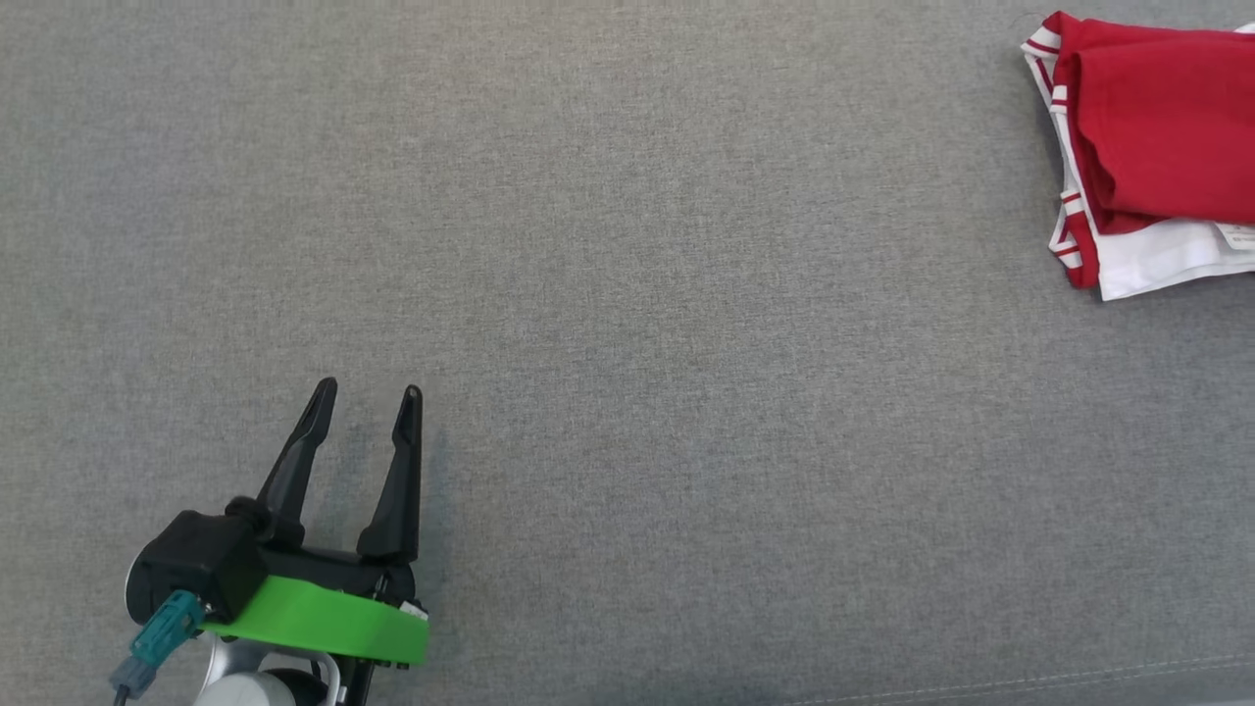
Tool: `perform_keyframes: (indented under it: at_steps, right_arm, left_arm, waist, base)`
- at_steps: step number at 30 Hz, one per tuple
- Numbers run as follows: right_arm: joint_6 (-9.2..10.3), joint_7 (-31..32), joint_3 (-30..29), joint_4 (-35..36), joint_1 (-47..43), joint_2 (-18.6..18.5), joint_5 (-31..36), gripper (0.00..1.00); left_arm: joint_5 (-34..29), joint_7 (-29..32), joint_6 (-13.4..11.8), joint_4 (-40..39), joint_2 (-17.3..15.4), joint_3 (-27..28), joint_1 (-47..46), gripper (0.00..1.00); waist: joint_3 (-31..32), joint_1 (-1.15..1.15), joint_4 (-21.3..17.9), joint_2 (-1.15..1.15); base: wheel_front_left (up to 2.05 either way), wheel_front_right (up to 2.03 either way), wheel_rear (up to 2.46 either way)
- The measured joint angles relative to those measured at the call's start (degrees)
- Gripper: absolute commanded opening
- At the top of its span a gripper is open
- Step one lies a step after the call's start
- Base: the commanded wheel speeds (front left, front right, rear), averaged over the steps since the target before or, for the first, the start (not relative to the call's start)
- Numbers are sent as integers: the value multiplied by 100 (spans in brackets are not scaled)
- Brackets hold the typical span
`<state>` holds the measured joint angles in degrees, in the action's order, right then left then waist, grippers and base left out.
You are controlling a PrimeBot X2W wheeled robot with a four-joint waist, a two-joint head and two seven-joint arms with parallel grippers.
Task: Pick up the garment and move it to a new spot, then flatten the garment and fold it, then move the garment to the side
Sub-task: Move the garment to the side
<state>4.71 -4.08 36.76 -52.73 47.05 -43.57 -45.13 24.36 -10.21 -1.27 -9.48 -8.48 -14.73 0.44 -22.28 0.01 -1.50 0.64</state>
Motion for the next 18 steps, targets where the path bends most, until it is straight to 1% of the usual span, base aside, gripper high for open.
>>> perform_keyframes:
  at_steps: [5, 8, 11, 12, 14, 16, 18]
  right_arm:
    - [-11, -376, 5, 205, 254, 27, 130, 100]
    - [-68, -622, 53, 368, 350, 105, 272, 100]
    - [-125, -870, 89, 531, 421, 301, 316, 100]
    - [-135, -943, 108, 630, 426, 466, 344, 100]
    - [-167, -960, 163, 698, 417, 631, 385, 100]
    - [-164, -1005, 164, 783, 403, 824, 385, 100]
    - [-158, -1034, 130, 856, 361, 1006, 358, 100]
  left_arm:
    - [25, -53, 24, 86, 63, -26, 0, 100]
    - [178, -130, 24, 134, 199, 1, -9, 100]
    - [254, -192, 22, 179, 265, 55, -32, 100]
    - [341, -224, 5, 245, 307, 166, -81, 100]
    - [401, -250, -22, 339, 358, 242, -107, 100]
    - [475, -258, -27, 409, 397, 318, -110, 100]
    - [517, -302, -86, 537, 398, 394, -109, 100]
  waist:
    - [191, 0, -95, 0]
    - [331, 0, -155, 0]
    - [492, 0, -217, 0]
    - [612, -1, -260, 0]
    - [740, 0, -300, 0]
    - [875, -1, -338, 0]
    - [1020, -1, -372, 0]
  base:
    - [0, 0, 0]
    - [0, 0, 0]
    - [0, 0, 0]
    - [0, 0, 0]
    - [0, 0, 0]
    - [0, 0, 0]
    - [0, 0, 0]
